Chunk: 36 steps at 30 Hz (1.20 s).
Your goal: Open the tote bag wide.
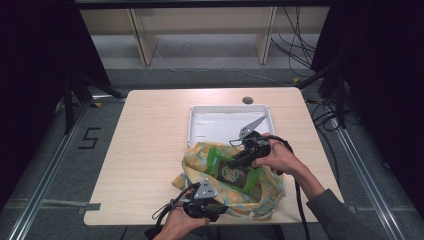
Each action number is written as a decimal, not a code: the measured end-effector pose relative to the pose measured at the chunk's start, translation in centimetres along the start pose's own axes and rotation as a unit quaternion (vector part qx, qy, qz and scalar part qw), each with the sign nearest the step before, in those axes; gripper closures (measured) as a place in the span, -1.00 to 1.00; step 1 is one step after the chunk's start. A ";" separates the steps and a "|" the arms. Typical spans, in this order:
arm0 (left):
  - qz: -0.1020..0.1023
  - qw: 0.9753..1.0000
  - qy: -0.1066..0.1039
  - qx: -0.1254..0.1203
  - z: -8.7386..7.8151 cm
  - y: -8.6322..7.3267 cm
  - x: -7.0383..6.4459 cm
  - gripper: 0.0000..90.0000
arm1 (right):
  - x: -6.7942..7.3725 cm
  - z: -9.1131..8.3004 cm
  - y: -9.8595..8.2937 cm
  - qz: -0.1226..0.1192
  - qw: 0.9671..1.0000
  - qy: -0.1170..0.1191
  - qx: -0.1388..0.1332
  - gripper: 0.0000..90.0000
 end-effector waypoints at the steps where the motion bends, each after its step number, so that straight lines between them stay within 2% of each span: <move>1: -0.005 1.000 0.000 -0.004 -0.3 -0.1 -0.2 0.29 | 0.0 0.0 0.0 0.000 1.000 0.000 0.000 0.68; 3: -0.002 1.000 0.001 -0.002 -0.9 -0.3 -0.4 0.25 | -0.1 -0.3 0.2 -0.004 1.000 -0.008 -0.005 0.68; 4: -0.005 1.000 0.006 0.001 -1.3 -0.5 -0.5 0.24 | -0.2 -0.3 0.3 -0.014 1.000 -0.010 -0.014 0.68; 5: -0.009 1.000 0.005 0.000 -1.6 -0.6 -0.5 0.22 | -0.1 -0.6 0.3 0.000 1.000 -0.010 -0.015 0.68; 6: -0.003 1.000 0.008 -0.003 -1.9 -0.7 -0.5 0.19 | -0.1 -0.6 0.5 -0.001 1.000 -0.011 -0.026 0.68; 8: -0.005 1.000 0.018 -0.006 -2.6 -1.0 -0.5 0.18 | 0.2 -0.9 0.6 0.000 1.000 -0.008 -0.026 0.67; 9: 0.008 1.000 0.021 -0.001 -3.0 -1.2 -0.2 0.17 | 0.2 -1.2 0.8 -0.002 1.000 -0.012 -0.027 0.67; 12: -0.006 1.000 0.027 -0.004 -3.9 -1.7 0.0 0.11 | 0.5 -1.9 1.3 -0.009 0.999 -0.009 -0.041 0.67; 13: 0.003 0.999 0.034 -0.003 -4.2 -1.8 0.2 0.10 | 0.6 -2.2 1.5 -0.008 0.999 -0.010 -0.047 0.67; 14: -0.011 0.999 0.033 -0.006 -4.3 -1.9 0.2 0.08 | 0.7 -2.5 1.5 -0.005 0.999 -0.011 -0.051 0.67; 17: -0.003 0.999 0.049 0.000 -5.0 -2.4 0.7 0.02 | 0.8 -3.0 1.7 -0.009 0.998 -0.010 -0.066 0.67; 18: -0.008 0.999 0.051 0.000 -5.1 -2.5 0.7 0.01 | 0.7 -3.4 1.8 -0.011 0.997 -0.019 -0.069 0.67; 19: -0.007 0.999 0.053 0.001 -5.2 -2.6 0.9 0.00 | 0.8 -3.5 1.8 -0.006 0.997 -0.014 -0.073 0.67; 20: -0.017 0.998 0.056 -0.006 -5.2 -2.6 1.0 -0.02 | 0.8 -3.8 1.8 -0.007 0.997 -0.015 -0.078 0.67; 21: -0.007 0.998 0.060 0.001 -5.4 -2.7 1.2 -0.04 | 0.8 -4.0 1.9 -0.006 0.997 -0.017 -0.081 0.67; 23: -0.016 0.998 0.066 0.001 -5.7 -2.9 1.6 -0.06 | 0.7 -4.3 1.9 -0.006 0.996 -0.022 -0.087 0.67; 24: -0.017 0.998 0.067 -0.003 -5.8 -2.9 1.7 -0.06 | 0.7 -4.5 1.8 0.002 0.996 -0.020 -0.090 0.67; 26: -0.024 0.997 0.071 -0.008 -6.1 -3.0 1.9 -0.08 | 0.5 -4.7 1.8 -0.005 0.995 -0.024 -0.098 0.67; 27: -0.019 0.997 0.077 -0.006 -6.3 -3.1 2.2 -0.10 | 0.7 -5.0 1.6 0.011 0.996 -0.022 -0.090 0.67; 28: -0.020 0.997 0.079 -0.007 -6.5 -3.2 2.4 -0.12 | 0.5 -5.0 1.7 0.004 0.995 -0.023 -0.097 0.67; 29: -0.032 0.996 0.081 -0.014 -6.5 -3.2 2.4 -0.13 | 0.4 -5.2 1.6 0.000 0.995 -0.023 -0.098 0.67; 30: -0.025 0.996 0.086 -0.009 -6.8 -3.3 2.8 -0.16 | 0.3 -5.4 1.6 -0.001 0.994 -0.027 -0.102 0.67; 31: -0.031 0.996 0.087 -0.012 -6.9 -3.4 2.9 -0.18 | 0.3 -5.5 1.6 0.003 0.994 -0.025 -0.105 0.67; 32: -0.021 0.996 0.089 -0.010 -7.1 -3.4 3.1 -0.19 | 0.1 -5.8 1.6 -0.001 0.993 -0.032 -0.111 0.67; 34: -0.032 0.995 0.093 -0.014 -7.4 -3.6 3.3 -0.21 | 0.2 -6.1 1.5 0.012 0.993 -0.026 -0.113 0.67; 35: -0.035 0.995 0.097 -0.015 -7.7 -3.7 3.5 -0.23 | 0.1 -6.2 1.5 0.011 0.993 -0.027 -0.116 0.67; 36: -0.047 0.994 0.099 -0.023 -7.7 -3.7 3.6 -0.25 | 0.1 -6.5 1.5 0.012 0.992 -0.030 -0.120 0.67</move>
Point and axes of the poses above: each handheld gripper's, and its own axes: z roughly forward along the jaws, y roughly out of its top, x roughly to its left, the point moved 5 cm from there along z, roughly forward along the jaws, and after that the axes turned 9 degrees about x, right-handed, at the moved point
